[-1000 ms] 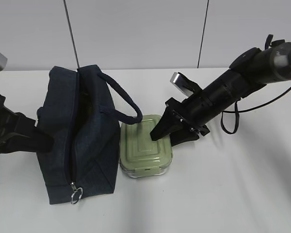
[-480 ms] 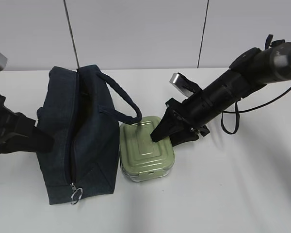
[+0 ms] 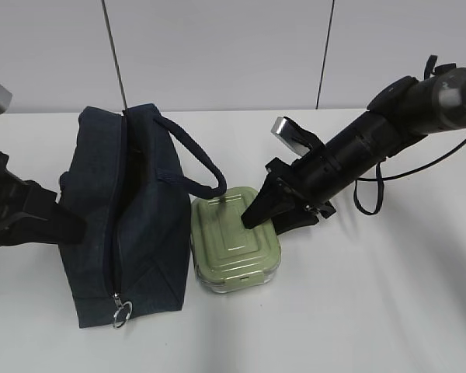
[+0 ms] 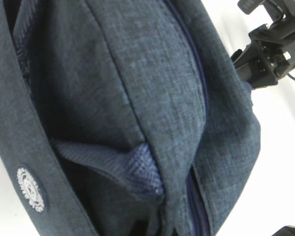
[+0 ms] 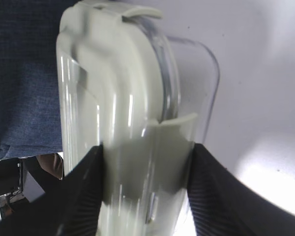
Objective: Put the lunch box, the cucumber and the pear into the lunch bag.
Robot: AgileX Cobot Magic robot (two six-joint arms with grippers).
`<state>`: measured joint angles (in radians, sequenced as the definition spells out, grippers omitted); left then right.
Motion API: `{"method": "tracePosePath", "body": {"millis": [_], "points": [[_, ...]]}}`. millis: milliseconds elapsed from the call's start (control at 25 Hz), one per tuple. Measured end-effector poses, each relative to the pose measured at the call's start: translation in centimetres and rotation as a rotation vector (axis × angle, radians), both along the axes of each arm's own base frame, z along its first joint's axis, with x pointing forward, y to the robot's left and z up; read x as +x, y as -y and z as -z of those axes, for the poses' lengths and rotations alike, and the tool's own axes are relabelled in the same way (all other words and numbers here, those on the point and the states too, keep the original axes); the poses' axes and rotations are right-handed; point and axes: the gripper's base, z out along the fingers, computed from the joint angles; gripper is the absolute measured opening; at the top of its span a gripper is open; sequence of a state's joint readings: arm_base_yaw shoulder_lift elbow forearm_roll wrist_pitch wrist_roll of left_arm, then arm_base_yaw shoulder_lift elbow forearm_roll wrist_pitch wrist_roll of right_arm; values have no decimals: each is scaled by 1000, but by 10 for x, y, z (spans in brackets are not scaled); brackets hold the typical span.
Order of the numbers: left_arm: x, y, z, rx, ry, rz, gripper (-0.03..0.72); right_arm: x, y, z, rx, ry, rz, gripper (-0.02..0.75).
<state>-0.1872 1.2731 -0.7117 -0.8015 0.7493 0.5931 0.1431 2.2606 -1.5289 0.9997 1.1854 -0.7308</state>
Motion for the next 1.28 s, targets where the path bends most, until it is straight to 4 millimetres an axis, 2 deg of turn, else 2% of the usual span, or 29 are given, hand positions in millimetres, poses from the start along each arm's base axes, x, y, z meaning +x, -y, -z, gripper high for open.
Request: {"method": "tracePosePath", "body": {"millis": [440, 840, 1280], "points": [[0, 0, 0, 0, 0, 0, 3, 1, 2, 0, 1, 0, 4, 369], [0, 0, 0, 0, 0, 0, 3, 5, 22, 1, 6, -5, 49, 368], [0, 0, 0, 0, 0, 0, 3, 6, 23, 0, 10, -1, 52, 368]]}}
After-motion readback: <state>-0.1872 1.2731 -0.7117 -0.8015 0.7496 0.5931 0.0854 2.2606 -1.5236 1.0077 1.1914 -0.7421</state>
